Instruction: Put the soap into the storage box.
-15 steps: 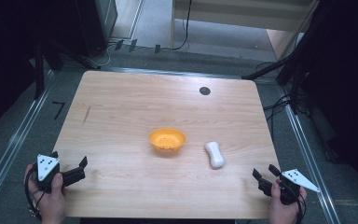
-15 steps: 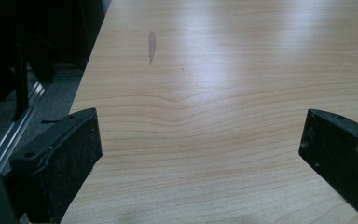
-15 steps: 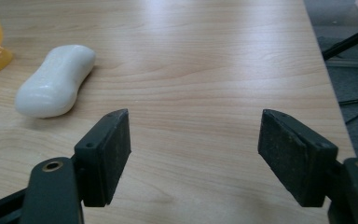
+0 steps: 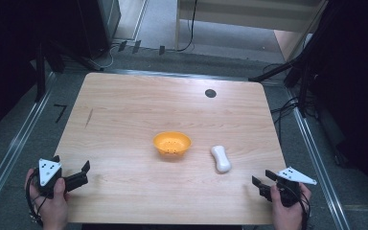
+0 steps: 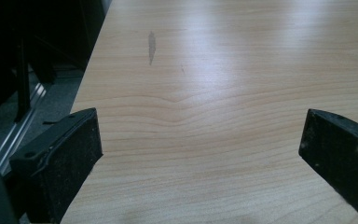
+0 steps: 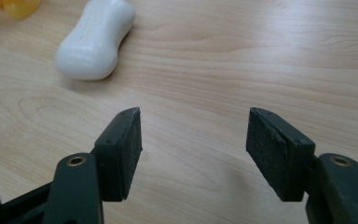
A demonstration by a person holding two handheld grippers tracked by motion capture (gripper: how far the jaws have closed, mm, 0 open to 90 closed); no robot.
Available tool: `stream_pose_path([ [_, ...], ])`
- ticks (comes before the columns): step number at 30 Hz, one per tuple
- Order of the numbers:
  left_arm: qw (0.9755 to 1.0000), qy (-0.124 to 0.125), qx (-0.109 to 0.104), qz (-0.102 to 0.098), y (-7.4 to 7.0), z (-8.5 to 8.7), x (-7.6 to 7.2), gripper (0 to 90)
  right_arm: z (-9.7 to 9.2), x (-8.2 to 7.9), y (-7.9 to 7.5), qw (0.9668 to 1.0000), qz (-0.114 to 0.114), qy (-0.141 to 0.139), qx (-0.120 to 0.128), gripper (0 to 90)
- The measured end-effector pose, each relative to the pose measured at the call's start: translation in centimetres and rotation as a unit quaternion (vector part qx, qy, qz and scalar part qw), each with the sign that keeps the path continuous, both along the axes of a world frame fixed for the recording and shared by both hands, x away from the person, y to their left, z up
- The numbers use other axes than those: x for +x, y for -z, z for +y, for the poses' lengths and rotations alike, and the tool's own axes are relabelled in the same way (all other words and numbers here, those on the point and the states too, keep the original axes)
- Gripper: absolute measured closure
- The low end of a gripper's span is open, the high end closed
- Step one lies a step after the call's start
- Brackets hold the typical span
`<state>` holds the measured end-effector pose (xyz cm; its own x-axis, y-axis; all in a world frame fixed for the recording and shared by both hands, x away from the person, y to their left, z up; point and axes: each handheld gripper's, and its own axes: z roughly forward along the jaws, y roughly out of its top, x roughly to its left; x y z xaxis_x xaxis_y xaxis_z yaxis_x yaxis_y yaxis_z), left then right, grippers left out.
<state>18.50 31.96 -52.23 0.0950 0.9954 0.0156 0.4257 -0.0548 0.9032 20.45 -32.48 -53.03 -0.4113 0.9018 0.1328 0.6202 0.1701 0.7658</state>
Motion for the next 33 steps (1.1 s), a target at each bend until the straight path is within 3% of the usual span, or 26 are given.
stream_pose_path([
  [7,1.0000,0.002,0.008,0.002,0.0,-0.1,0.0,0.0,1.6,1.3,-0.4,0.9987,0.045,-0.023,-0.011,38.6],
  [16,1.0000,0.002,0.005,0.002,0.0,0.0,0.0,0.0,3.6,3.1,-1.1,0.9928,0.109,-0.045,-0.022,39.4],
  [26,1.0000,0.002,0.005,0.006,0.0,-0.1,0.1,0.0,6.0,4.9,-1.7,0.9855,0.156,-0.052,-0.042,40.5],
  [33,1.0000,0.001,0.005,0.008,0.0,-0.1,0.1,0.0,7.5,5.7,-2.5,0.9838,0.166,-0.051,-0.044,41.2],
])
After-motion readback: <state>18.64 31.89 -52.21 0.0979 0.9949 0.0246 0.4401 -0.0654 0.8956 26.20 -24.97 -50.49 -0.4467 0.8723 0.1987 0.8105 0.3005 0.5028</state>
